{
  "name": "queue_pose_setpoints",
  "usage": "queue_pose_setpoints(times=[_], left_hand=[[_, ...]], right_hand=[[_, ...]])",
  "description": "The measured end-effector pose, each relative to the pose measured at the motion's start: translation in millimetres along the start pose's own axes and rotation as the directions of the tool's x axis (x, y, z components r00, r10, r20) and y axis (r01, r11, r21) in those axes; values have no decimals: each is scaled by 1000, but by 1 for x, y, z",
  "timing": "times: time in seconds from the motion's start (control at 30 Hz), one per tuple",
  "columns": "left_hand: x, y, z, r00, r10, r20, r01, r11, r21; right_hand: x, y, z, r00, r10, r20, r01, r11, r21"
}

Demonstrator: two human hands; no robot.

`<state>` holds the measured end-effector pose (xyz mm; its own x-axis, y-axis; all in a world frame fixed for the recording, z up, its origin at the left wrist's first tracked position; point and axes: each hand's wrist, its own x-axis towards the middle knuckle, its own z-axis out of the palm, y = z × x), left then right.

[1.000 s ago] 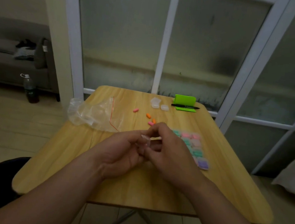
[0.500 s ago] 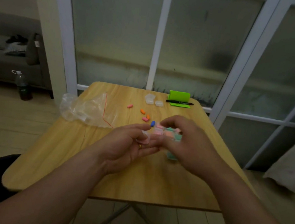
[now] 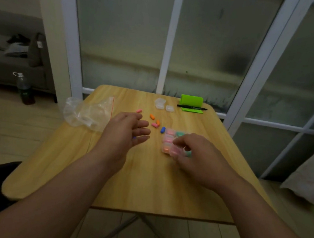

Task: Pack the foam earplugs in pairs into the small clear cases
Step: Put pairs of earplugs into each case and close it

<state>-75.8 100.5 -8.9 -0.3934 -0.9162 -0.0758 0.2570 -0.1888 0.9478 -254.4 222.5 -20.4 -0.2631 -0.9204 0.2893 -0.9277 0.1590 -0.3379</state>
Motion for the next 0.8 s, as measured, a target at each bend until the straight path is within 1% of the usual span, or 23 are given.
queue_pose_setpoints(times=[0.13,0.23,0.4,0.53,0.67,0.8], left_hand=[[-4,2,-2,999,36,-28,-35,999,36],[-5,4,-4,997,65,-34,-64,998,30],[-7,6,-6,998,65,-24,-64,997,37],[-5,8,-8,997,69,-31,-68,998,11],[5,11,-5,997,52,-49,-52,999,1],[23,19,4,999,35,-39,-37,998,-55]], right_hand=[[0,-7,7,997,-24,74,29,997,-68],[3,-11,9,995,-54,83,63,991,-115],[3,-6,11,994,-40,102,55,987,-154],[3,-1,11,997,1,74,5,997,-75],[7,5,12,997,72,-14,-72,997,24],[27,17,9,986,124,-108,-115,990,87]])
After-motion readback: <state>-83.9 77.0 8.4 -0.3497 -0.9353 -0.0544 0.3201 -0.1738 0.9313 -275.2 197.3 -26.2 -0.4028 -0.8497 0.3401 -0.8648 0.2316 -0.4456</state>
